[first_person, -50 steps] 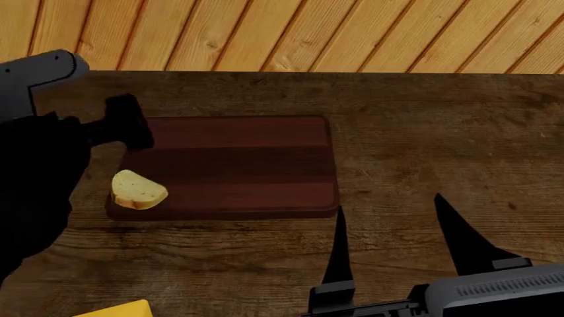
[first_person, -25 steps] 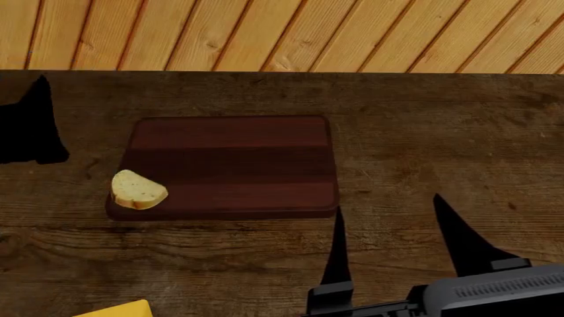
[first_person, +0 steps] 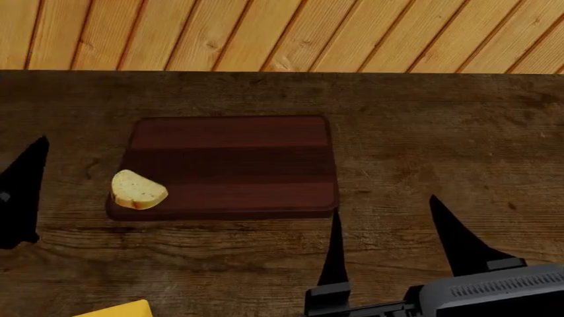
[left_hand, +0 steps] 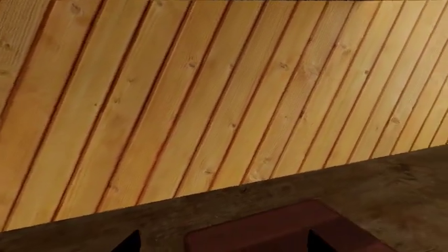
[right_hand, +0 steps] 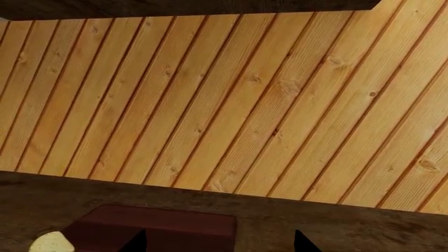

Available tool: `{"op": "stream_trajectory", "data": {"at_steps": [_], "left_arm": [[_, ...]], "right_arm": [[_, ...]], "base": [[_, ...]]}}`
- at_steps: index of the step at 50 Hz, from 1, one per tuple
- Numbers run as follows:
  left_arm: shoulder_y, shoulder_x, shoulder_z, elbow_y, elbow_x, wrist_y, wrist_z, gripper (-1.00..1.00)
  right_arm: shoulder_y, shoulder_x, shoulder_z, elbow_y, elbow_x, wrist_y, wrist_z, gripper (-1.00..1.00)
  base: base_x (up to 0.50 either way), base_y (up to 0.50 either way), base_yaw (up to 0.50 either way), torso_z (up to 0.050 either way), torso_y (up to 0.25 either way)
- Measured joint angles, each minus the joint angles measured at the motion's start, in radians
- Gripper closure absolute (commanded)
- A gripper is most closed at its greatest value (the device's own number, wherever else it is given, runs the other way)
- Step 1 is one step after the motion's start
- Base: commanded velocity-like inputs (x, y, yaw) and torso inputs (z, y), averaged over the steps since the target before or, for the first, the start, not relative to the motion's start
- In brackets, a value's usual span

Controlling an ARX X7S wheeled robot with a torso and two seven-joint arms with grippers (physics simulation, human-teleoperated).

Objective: Place the bread and cheese on the cutting board.

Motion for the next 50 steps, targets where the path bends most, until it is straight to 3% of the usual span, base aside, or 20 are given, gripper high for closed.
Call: {"op": "stream_trajectory", "data": {"at_steps": [25,38,50], "left_arm": [[0.161,-0.17,0.001,0.012,0.06,0.086,0.282,-1.0],[0.072,-0.259,0.054,0.076,0.098,0.015,0.386,-1.0],[0.078,-0.366,0.055,0.149,0.112,-0.005,0.453,-1.0]], "right_arm": [[-0.006,0.007,-0.002,-0.003,0.005,-0.002,0.012,-1.0],[0.008,0.009,-0.019,0.027,-0.018,-0.005,0.017,-1.0],[0.021,0.01,-0.046,0.07,-0.056,-0.006,0.025,-1.0]], "base": [[0.0,0.0,0.0,0.0,0.0],[0.0,0.0,0.0,0.0,0.0],[0.0,0.0,0.0,0.0,0.0]]}}
